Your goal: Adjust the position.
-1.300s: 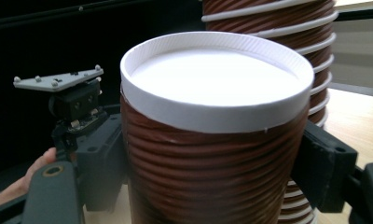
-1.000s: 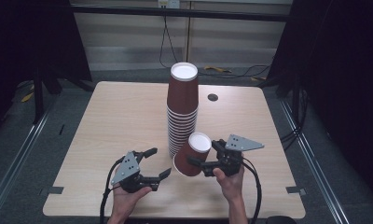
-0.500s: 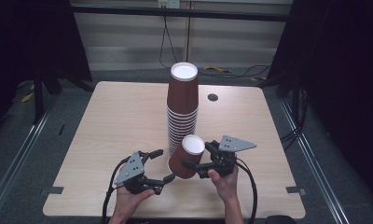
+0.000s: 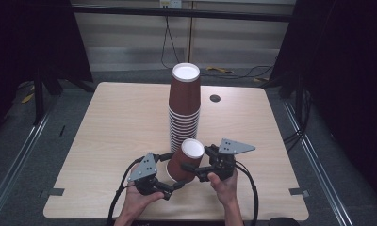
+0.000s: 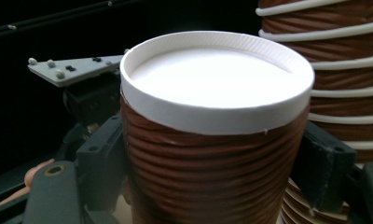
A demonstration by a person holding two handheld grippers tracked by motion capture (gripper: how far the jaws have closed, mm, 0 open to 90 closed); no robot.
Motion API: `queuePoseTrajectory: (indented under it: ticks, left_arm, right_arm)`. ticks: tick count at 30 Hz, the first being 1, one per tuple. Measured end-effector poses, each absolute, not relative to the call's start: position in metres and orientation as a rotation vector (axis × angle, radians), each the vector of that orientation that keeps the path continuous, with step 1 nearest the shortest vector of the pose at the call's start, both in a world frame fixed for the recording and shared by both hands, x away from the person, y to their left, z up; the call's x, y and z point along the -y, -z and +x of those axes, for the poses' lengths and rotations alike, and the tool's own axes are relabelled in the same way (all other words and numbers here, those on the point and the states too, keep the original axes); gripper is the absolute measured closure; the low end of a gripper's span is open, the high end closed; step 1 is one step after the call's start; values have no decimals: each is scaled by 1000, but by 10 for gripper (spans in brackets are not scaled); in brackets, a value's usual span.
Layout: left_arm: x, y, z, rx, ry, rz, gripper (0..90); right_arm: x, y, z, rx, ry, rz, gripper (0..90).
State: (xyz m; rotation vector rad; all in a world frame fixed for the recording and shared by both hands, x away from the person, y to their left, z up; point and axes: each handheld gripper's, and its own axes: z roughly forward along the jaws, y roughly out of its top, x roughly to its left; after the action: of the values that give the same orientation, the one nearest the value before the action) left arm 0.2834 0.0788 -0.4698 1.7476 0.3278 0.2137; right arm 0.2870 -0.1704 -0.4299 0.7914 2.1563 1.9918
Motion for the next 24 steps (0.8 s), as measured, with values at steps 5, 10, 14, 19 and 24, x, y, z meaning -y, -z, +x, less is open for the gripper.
queuePoseTrajectory:
  ticks: [5,10,14,19,24]
  left_arm:
    - [-74,470,283,-328,-216,1743,52]
    - [-70,470,285,-330,-202,1732,57]
    - [-69,469,285,-327,-205,1725,78]
    - [-69,469,285,-337,-199,1726,99]
    - [-70,468,285,-334,-201,1731,114]
  right_arm:
    - [165,431,287,-2170,-2006,782,221]
    - [165,432,286,-2162,-2021,781,221]
    - [165,433,285,-2152,-2030,779,220]
    - [165,433,285,-2151,-2025,778,203]
    - [164,432,284,-2139,-2019,758,189]
